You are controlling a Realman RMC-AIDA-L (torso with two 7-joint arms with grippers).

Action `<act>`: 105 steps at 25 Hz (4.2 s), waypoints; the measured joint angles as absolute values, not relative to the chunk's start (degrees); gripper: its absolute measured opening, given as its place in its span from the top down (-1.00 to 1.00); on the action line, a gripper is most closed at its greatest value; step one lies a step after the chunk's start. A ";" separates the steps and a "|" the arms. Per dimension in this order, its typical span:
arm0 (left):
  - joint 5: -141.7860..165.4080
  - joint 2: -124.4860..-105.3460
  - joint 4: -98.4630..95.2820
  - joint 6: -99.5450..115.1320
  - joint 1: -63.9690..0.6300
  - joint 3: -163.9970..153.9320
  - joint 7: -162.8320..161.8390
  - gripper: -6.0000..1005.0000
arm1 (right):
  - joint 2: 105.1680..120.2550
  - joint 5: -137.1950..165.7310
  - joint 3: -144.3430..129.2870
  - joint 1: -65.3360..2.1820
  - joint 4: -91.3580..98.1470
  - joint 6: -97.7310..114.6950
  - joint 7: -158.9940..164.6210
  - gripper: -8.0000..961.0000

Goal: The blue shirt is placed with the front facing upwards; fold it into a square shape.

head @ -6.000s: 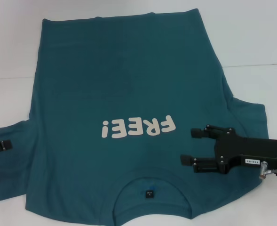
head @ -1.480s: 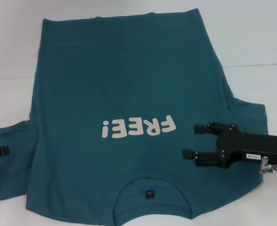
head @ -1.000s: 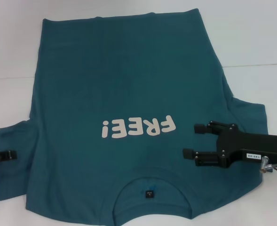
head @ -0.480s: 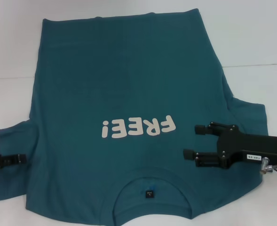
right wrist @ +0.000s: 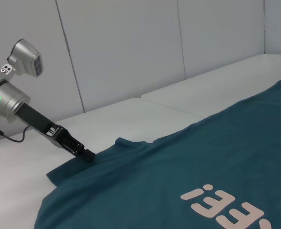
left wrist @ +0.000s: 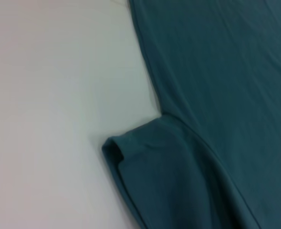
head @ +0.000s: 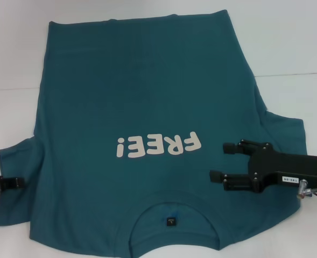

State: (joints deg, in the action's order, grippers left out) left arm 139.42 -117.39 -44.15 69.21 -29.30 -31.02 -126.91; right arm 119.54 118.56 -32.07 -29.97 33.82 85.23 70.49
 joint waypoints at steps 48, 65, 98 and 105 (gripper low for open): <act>146.97 -113.19 -56.03 79.70 -36.32 -31.66 -129.65 0.99 | 119.44 118.38 -30.82 -30.50 34.01 84.46 70.49 -0.93; 148.44 -112.68 -61.26 84.34 -39.81 -38.58 -137.83 0.99 | 119.01 118.29 -30.41 -30.77 34.10 84.47 70.49 -0.93; 149.42 -114.38 -62.23 87.79 -43.82 -38.78 -140.35 0.99 | 119.36 118.34 -30.41 -30.24 34.10 84.46 70.46 -0.93; 149.29 -117.87 -62.10 86.25 -44.16 -38.44 -142.14 0.99 | 119.33 118.70 -30.55 -30.06 34.10 83.60 70.05 -0.93</act>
State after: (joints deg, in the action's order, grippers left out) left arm 149.29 -117.87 -62.10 86.25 -44.16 -38.44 -142.14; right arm 119.33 118.70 -30.55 -30.06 34.10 83.60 70.06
